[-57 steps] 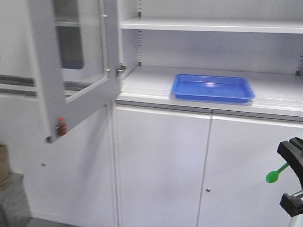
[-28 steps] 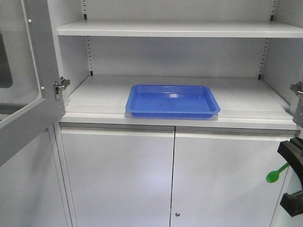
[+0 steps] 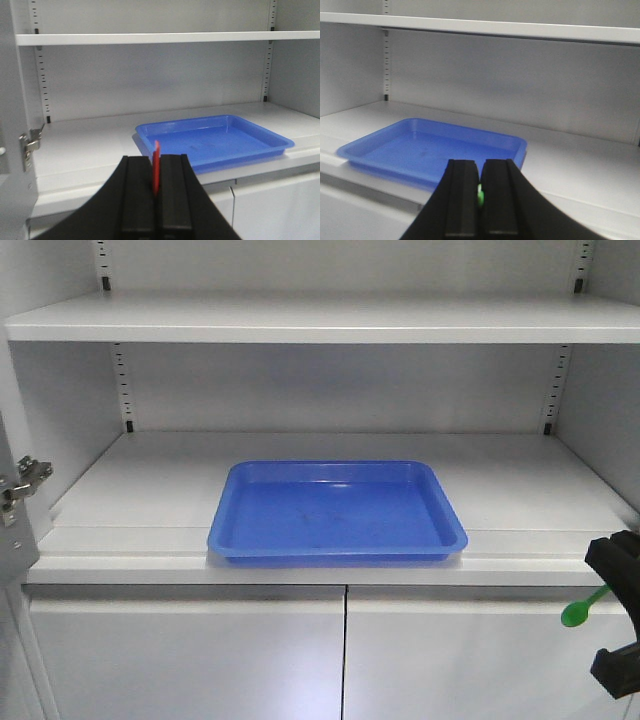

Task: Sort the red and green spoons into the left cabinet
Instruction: 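Turn and drive up to the open cabinet with the blue tray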

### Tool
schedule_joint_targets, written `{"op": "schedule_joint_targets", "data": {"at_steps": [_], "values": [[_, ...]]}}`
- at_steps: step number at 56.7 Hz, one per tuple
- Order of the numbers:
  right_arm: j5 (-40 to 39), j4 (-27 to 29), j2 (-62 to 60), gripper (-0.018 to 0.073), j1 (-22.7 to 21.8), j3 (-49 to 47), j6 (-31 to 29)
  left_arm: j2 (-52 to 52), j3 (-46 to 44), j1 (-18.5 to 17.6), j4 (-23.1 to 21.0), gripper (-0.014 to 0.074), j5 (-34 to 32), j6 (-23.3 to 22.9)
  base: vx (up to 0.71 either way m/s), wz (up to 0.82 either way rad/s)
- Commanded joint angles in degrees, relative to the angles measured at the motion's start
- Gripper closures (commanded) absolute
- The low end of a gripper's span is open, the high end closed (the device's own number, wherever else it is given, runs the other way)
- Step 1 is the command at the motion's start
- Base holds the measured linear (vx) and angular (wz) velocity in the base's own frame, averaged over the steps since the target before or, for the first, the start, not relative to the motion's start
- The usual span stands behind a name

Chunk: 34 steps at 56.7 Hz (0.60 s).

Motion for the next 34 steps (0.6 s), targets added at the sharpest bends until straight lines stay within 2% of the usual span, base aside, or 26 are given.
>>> {"op": "schedule_joint_targets", "data": {"at_steps": [1, 34], "values": [[-3.49, 1.41, -0.70, 0.0565, -0.08, -2.04, 0.05, 0.27, -1.50, -0.01, -0.04, 0.0600, -4.62, -0.43, 0.38, -0.13], [-3.49, 1.41, -0.70, 0.0565, -0.08, -2.04, 0.05, 0.27, -1.50, -0.01, -0.04, 0.0600, -4.62, -0.43, 0.32, -0.06]]}}
